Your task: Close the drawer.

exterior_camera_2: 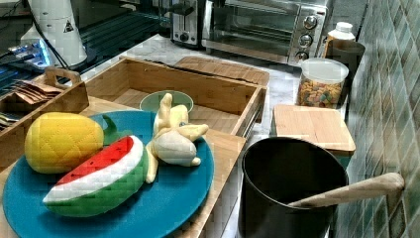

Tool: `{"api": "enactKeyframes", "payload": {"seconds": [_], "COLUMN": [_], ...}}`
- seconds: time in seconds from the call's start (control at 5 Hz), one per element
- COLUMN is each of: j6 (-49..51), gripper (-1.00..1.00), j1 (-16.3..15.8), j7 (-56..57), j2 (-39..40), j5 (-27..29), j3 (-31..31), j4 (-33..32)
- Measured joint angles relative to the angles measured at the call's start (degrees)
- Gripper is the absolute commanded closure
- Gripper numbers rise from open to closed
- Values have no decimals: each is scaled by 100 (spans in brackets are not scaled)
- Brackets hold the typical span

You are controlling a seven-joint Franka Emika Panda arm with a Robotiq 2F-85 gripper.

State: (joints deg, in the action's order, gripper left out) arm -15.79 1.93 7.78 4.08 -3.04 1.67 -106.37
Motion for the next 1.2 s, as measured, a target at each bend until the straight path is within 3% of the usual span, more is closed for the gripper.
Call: {"api": "enactKeyframes", "payload": {"seconds": [0.6,1.0,1.2], "j6": [-49,-904,-913], "gripper": [100,100,100], "j1": [3,2,-2], "j7": [256,1531,1537], "j2": [90,77,25], "j5": [-22,411,414], "j3": [4,-27,-101], "j4": [-45,-386,-683]}}
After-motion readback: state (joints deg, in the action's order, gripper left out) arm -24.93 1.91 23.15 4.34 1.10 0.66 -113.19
